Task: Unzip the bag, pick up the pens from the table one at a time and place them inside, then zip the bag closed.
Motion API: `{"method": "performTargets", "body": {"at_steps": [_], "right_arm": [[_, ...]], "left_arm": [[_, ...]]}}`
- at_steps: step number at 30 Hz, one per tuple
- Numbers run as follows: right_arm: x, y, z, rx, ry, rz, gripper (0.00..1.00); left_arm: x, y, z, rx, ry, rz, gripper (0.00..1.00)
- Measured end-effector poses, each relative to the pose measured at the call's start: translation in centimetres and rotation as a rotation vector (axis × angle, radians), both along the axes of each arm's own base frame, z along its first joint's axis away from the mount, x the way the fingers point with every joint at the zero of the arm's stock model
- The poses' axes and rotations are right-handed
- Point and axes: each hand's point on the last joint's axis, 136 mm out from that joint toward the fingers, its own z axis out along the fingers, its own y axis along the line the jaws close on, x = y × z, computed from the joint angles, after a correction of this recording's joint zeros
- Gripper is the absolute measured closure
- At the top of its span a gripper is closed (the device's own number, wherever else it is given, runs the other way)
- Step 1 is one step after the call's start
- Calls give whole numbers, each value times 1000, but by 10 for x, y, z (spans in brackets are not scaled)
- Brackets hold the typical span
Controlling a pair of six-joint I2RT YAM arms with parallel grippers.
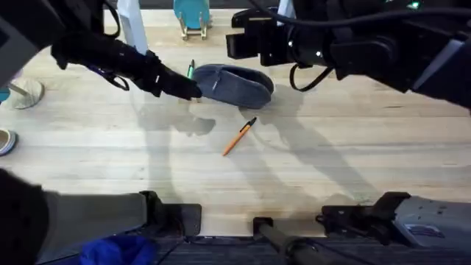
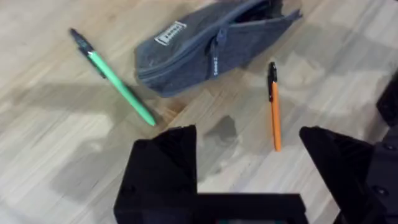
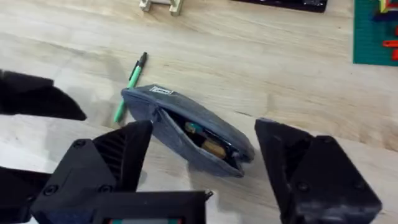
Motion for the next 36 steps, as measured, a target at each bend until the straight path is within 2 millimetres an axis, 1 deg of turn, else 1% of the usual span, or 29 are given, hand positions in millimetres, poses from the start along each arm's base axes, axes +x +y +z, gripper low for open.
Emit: {"method": "performTargets", "body": {"at_steps": [3,5,8,11,18,22,27,30,33,35,36], "right_arm": [[2,-3,0,0,0,-9,4],[3,-5,0,0,0,-14,4],[4,-6,0,0,0,-19,5],[4,-7,0,0,0,-19,5],[4,-7,6,-3,2,-19,4],[1,-10,7,-18,21,-19,4],[-5,-14,12,-47,45,-12,5],[-6,-15,22,-63,43,0,5],[-8,-16,37,-71,35,11,21],[-9,-18,47,-81,33,21,65],[-10,-18,51,-87,32,31,104]], "left_arm": [[-1,3,16,31,-55,37,4],[-3,6,32,63,-109,72,4],[-11,11,56,114,-186,126,3],[-21,17,75,161,-246,187,3],[-40,25,104,206,-335,298,4],[-45,25,112,205,-363,318,5],[-46,24,113,198,-362,323,5],[-46,24,113,197,-360,325,4],[-46,24,113,197,-360,325,4],[-46,24,113,197,-360,325,6],[-46,24,113,197,-360,325,5]]}}
